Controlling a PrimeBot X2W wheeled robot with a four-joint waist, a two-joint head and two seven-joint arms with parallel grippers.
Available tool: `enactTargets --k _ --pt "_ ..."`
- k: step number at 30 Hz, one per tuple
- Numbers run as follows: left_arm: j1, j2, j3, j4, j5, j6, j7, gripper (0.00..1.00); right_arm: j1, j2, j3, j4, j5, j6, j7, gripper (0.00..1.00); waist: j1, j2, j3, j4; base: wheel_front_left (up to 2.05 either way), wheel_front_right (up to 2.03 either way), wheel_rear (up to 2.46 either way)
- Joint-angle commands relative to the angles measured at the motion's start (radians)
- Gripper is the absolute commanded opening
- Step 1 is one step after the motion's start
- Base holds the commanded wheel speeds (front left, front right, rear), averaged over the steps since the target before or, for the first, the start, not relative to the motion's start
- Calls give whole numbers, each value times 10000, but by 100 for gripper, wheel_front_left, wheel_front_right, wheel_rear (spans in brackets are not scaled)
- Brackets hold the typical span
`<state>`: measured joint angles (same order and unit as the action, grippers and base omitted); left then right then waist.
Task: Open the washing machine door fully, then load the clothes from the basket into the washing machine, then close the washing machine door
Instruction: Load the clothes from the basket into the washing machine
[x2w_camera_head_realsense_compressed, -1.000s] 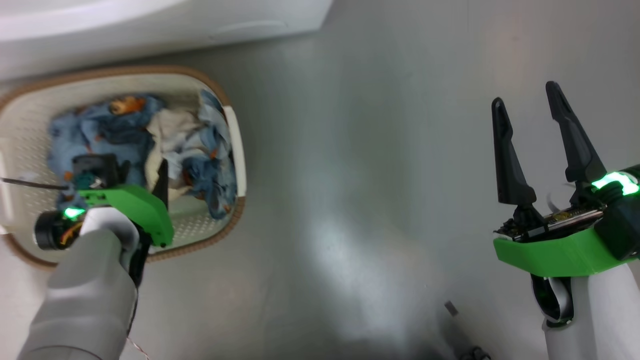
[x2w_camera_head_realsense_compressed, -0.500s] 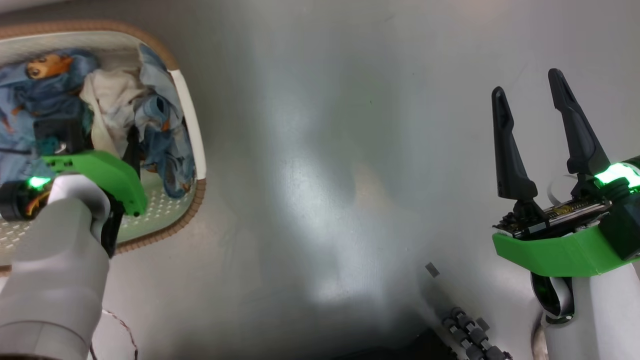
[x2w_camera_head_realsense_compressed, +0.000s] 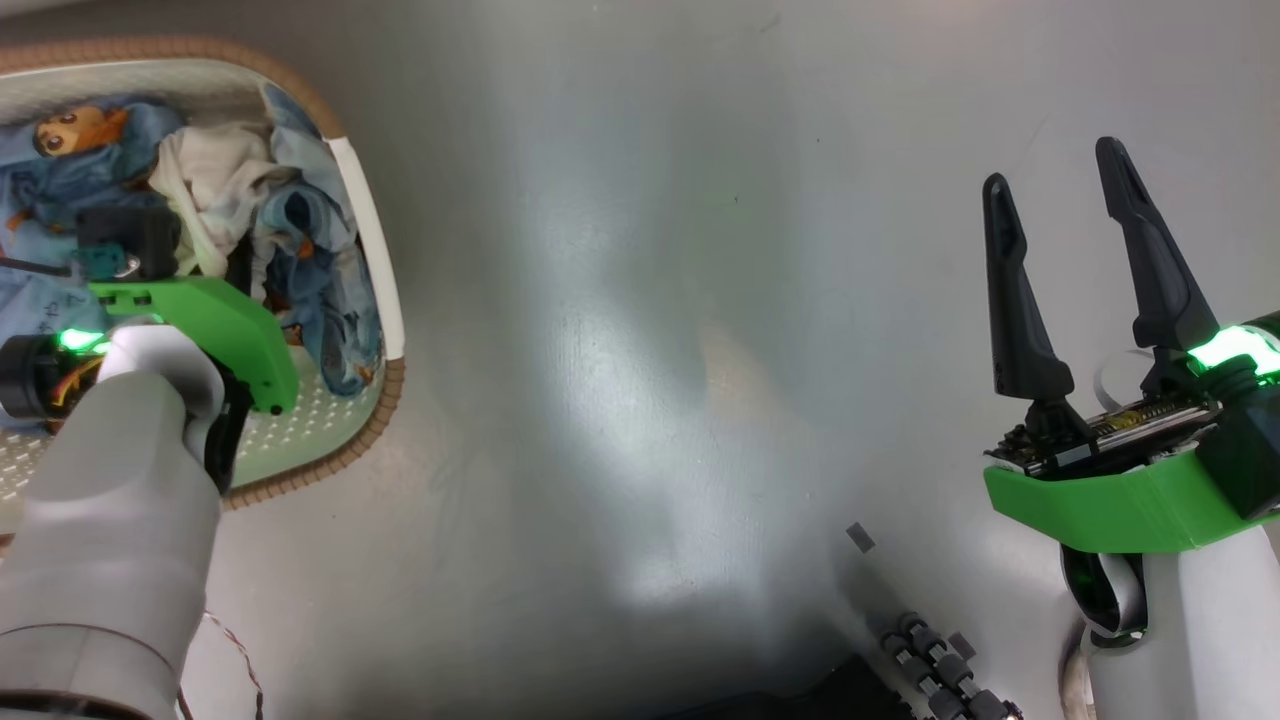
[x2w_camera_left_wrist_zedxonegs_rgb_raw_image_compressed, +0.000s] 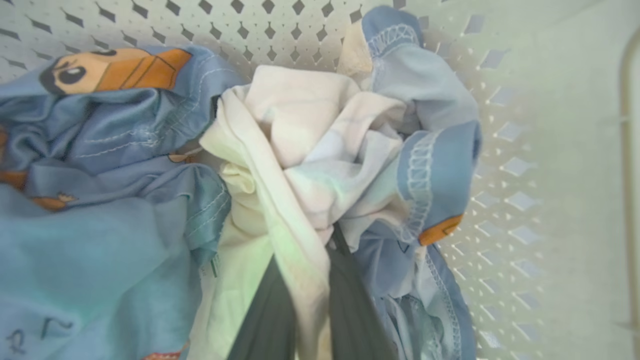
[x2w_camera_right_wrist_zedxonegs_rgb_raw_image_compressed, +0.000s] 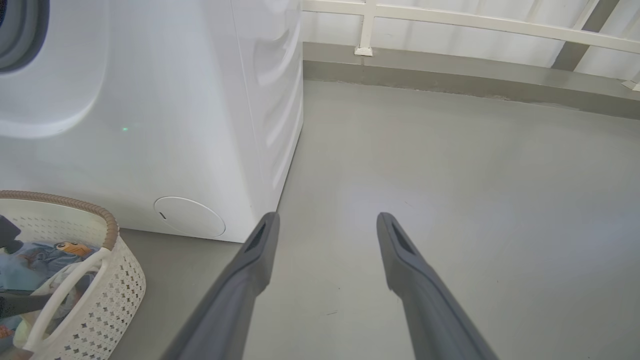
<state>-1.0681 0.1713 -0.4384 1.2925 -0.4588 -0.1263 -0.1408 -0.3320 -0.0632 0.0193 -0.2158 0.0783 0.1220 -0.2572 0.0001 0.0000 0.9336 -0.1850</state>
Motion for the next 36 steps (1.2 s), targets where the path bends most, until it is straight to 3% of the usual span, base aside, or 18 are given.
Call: enactTargets --k 1,13,20,36 --pt "275 242 144 -27 -9 104 -81 0 335 21 220 -159 156 87 -46 100 -1 0 -126 73 0 0 0" --pt "1055 -63 189 -477 7 730 -1191 0 307 -136 133 159 227 87 -46 100 -1 0 -1260 548 0 0 0" --pt "2660 288 784 -3064 445 1429 -1206 0 432 -260 182 343 249 87 -46 100 -1 0 -2197 761 0 0 0" --pt "6242 -6 2647 -8297 1798 1944 -1208 0 1545 -471 -362 1209 208 87 -46 100 -1 0 -4746 1733 0 0 0"
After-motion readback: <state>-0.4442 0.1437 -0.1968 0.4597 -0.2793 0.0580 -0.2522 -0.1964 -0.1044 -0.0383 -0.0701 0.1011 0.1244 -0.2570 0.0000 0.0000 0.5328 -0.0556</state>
